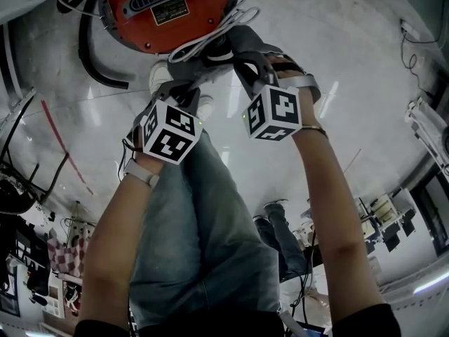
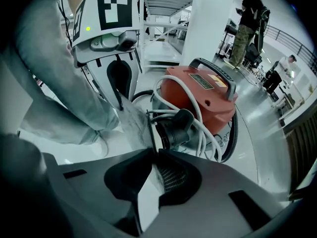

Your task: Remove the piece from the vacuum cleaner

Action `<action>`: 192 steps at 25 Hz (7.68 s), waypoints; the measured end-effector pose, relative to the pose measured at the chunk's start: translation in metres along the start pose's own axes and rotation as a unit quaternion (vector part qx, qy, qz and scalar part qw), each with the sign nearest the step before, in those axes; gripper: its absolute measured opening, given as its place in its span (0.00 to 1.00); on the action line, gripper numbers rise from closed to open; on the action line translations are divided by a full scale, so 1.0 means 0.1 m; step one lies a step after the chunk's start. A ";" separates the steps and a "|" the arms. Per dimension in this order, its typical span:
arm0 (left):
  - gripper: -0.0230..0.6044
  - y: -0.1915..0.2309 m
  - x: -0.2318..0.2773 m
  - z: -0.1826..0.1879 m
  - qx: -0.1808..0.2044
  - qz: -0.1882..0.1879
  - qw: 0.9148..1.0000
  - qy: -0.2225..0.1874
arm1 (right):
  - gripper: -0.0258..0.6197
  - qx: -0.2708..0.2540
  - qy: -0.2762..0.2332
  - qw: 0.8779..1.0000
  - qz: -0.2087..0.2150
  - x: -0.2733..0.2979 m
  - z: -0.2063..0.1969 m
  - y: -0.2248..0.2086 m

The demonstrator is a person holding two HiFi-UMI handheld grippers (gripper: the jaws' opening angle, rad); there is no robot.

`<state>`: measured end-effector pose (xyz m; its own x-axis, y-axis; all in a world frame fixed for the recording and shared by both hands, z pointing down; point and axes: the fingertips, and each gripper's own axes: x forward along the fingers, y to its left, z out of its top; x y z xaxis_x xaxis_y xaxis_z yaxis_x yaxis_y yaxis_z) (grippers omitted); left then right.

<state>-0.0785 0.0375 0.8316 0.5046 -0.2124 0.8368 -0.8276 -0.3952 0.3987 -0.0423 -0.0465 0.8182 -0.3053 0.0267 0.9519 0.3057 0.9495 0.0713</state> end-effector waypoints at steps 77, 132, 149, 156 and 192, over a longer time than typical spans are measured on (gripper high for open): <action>0.09 -0.35 0.23 -0.29 -0.048 -0.126 0.987 0.083 | 0.18 0.083 -0.004 0.997 0.007 0.03 -0.03 0.12; 0.09 -0.35 0.39 -0.41 -0.029 -0.087 0.990 0.107 | 0.14 0.131 -0.017 0.991 -0.009 -0.04 -0.09 0.29; 0.09 -0.90 0.48 -1.16 0.036 -0.149 0.966 0.207 | 0.12 0.158 0.021 0.985 0.071 -0.02 -0.49 1.48; 0.09 -1.06 0.43 -1.19 0.093 -0.166 0.955 0.226 | 0.12 0.226 0.025 0.972 0.058 -0.17 -0.61 1.72; 0.09 -2.17 -1.15 -0.05 0.523 -0.191 0.806 0.199 | 0.12 0.617 0.007 0.750 -0.238 -2.53 -0.22 2.50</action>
<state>0.0417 0.1517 0.6507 0.3814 0.3242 0.8657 0.1353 -0.9460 0.2947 0.1312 0.1773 0.6016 -0.1022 -0.4021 0.9099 -0.9051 0.4172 0.0826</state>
